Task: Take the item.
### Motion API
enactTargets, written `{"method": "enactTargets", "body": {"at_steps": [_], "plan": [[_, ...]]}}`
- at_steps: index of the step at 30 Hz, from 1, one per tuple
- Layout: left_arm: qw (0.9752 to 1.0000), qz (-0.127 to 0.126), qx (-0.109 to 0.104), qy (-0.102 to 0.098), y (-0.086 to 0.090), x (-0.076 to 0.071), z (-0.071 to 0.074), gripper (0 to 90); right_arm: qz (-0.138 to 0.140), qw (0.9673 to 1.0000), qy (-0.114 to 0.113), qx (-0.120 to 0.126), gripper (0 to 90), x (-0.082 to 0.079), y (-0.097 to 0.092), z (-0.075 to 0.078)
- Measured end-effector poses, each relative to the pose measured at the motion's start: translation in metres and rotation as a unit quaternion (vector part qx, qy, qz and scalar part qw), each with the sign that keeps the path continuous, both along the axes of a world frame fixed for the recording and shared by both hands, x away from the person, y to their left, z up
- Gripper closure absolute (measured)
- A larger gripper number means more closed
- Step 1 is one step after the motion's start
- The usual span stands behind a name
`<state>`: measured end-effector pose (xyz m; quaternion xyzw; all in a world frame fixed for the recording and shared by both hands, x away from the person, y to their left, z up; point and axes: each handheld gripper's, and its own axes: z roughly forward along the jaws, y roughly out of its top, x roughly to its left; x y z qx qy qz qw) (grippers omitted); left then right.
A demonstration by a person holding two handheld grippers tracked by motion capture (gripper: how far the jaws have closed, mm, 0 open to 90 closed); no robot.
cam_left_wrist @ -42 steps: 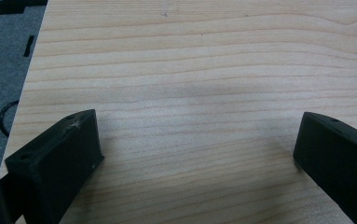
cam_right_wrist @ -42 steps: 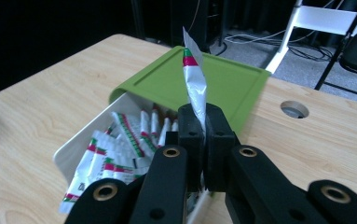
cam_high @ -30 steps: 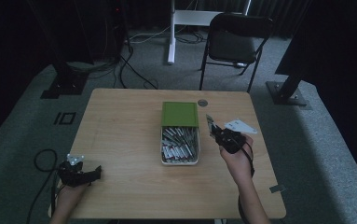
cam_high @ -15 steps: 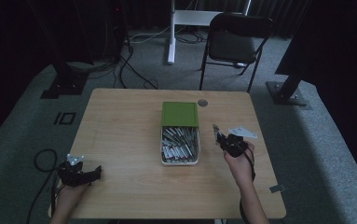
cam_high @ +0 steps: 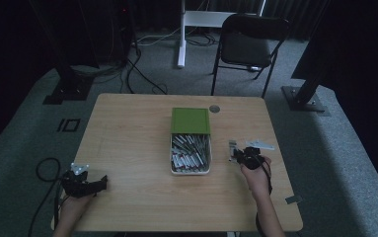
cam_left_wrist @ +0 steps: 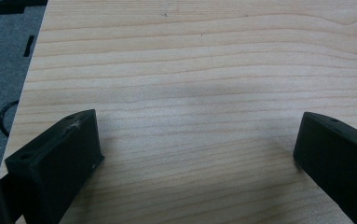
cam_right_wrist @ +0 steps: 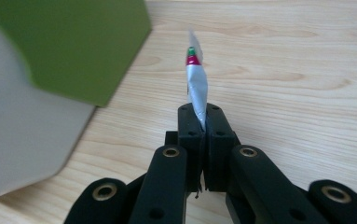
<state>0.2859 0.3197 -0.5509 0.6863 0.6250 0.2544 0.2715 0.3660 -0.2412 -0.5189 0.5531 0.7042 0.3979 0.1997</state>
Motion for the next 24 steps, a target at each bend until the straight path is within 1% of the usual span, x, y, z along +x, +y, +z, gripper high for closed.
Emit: {"method": "enactTargets", "body": {"at_steps": [2, 3, 5, 6, 8, 10, 11, 14, 17, 18, 20, 21, 23, 24], "plan": [[1.0, 0.0, 0.0, 0.0, 0.0, 0.0, 0.0, 1.4, -0.001, 1.0, 0.001, -0.002, 87.8, 0.0, -0.002, 0.0], [1.0, 0.0, 0.0, 0.0, 0.0, 0.0, 0.0, 1.4, -0.004, 1.0, 0.004, 0.0, 87.1, 0.002, -0.007, -0.002], [1.0, 0.0, 0.0, 0.0, 0.0, 0.0, 0.0, 1.4, -0.006, 1.0, 0.006, -0.001, 86.6, 0.002, -0.009, -0.003], [1.0, 0.0, 0.0, 0.0, 0.0, 0.0, 0.0, 1.4, -0.009, 0.9999, 0.008, -0.001, 85.3, 0.003, -0.011, -0.004], [1.0, 0.0, 0.0, 0.0, 0.0, 0.0, 0.0, 1.4, -0.014, 0.9998, 0.011, -0.005, 79.4, 0.005, -0.018, -0.008], [1.0, 0.0, 0.0, 0.0, 0.0, 0.0, 0.0, 1.4, -0.018, 0.9997, 0.012, -0.01, 77.8, 0.006, -0.019, -0.009], [1.0, 0.0, 0.0, 0.0, 0.0, 0.0, 0.0, 1.4, -0.022, 0.9995, 0.013, -0.018, 73.7, 0.007, -0.023, -0.012], [1.0, 0.0, 0.0, 0.0, 0.0, 0.0, 0.0, 1.4, -0.027, 0.9993, 0.014, -0.022, 72.0, 0.008, -0.027, -0.016], [1.0, 0.0, 0.0, 0.0, 0.0, 0.0, 0.0, 1.4, -0.035, 0.9988, 0.019, -0.028, 66.5, 0.011, -0.034, -0.02], [1.0, 0.0, 0.0, 0.0, 0.0, 0.0, 0.0, 1.4, -0.035, 0.9988, 0.019, -0.028, 66.5, 0.011, -0.034, -0.02], [1.0, 0.0, 0.0, 0.0, 0.0, 0.0, 0.0, 1.4, -0.036, 0.9983, 0.027, -0.037, 58.5, 0.013, -0.039, -0.023], [1.0, 0.0, 0.0, 0.0, 0.0, 0.0, 0.0, 1.4, -0.036, 0.9983, 0.027, -0.037, 58.5, 0.013, -0.039, -0.023], [1.0, 0.0, 0.0, 0.0, 0.0, 0.0, 0.0, 1.4, -0.043, 0.9976, 0.032, -0.043, 51.0, 0.015, -0.043, -0.027], [1.0, 0.0, 0.0, 0.0, 0.0, 0.0, 0.0, 1.4, -0.046, 0.9976, 0.033, -0.041, 48.4, 0.015, -0.045, -0.028]]}}
